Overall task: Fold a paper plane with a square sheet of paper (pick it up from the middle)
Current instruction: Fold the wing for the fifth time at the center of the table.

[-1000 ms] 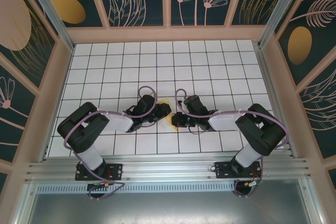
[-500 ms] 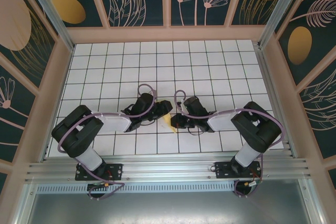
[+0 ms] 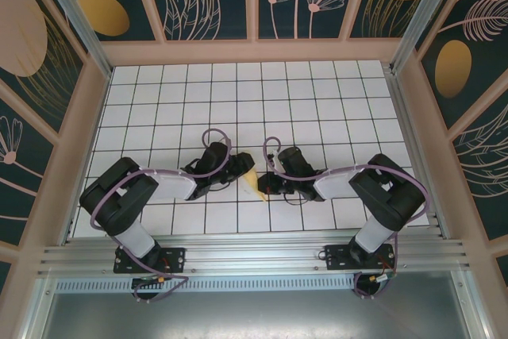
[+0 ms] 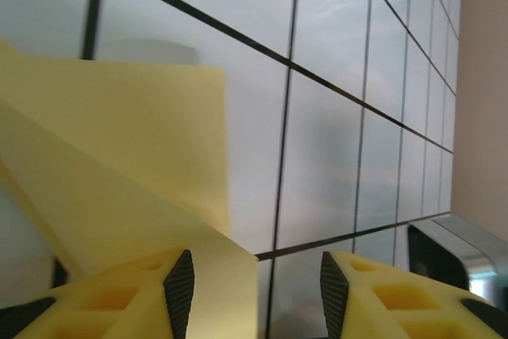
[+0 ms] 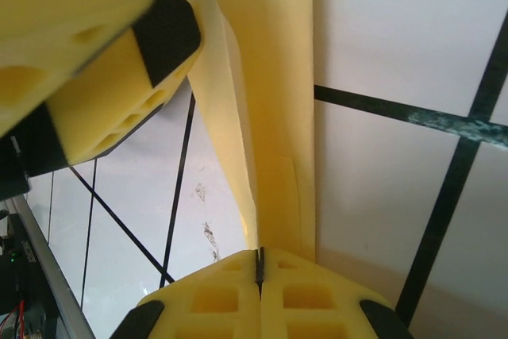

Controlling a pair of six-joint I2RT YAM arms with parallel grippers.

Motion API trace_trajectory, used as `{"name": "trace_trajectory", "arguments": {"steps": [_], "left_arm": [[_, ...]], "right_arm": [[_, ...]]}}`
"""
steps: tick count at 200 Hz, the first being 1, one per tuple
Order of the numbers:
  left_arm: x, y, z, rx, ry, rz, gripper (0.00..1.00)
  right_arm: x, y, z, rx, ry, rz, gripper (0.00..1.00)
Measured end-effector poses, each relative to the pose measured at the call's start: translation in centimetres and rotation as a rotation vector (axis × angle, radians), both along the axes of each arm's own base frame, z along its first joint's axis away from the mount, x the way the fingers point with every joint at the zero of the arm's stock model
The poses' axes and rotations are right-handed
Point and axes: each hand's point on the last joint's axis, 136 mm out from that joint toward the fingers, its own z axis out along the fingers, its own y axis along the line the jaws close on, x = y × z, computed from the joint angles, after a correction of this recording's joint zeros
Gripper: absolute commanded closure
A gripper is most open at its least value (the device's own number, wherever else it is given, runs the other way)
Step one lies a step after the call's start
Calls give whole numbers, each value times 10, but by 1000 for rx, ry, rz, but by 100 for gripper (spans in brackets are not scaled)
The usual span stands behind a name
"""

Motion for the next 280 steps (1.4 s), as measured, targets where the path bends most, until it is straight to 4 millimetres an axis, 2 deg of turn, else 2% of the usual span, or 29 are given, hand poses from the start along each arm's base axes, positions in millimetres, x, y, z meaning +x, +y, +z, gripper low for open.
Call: {"name": "trace_trajectory", "arguments": {"steps": [41, 108, 159, 218, 280], "left_arm": [[0, 3, -14, 17, 20, 7, 59], [2, 3, -15, -4, 13, 18, 60], [2, 2, -15, -12, 17, 10, 61], [1, 1, -15, -19, 21, 1, 61], [0, 1, -15, -16, 19, -4, 62]], "right_arm": [[-4, 4, 2, 17, 1, 21, 96], [-11, 2, -1, 28, 13, 36, 93], [-19, 3, -4, 18, 19, 54, 84], [-21, 17, 1, -146, -20, 62, 79], [-23, 11, 4, -307, -75, 25, 74]]}}
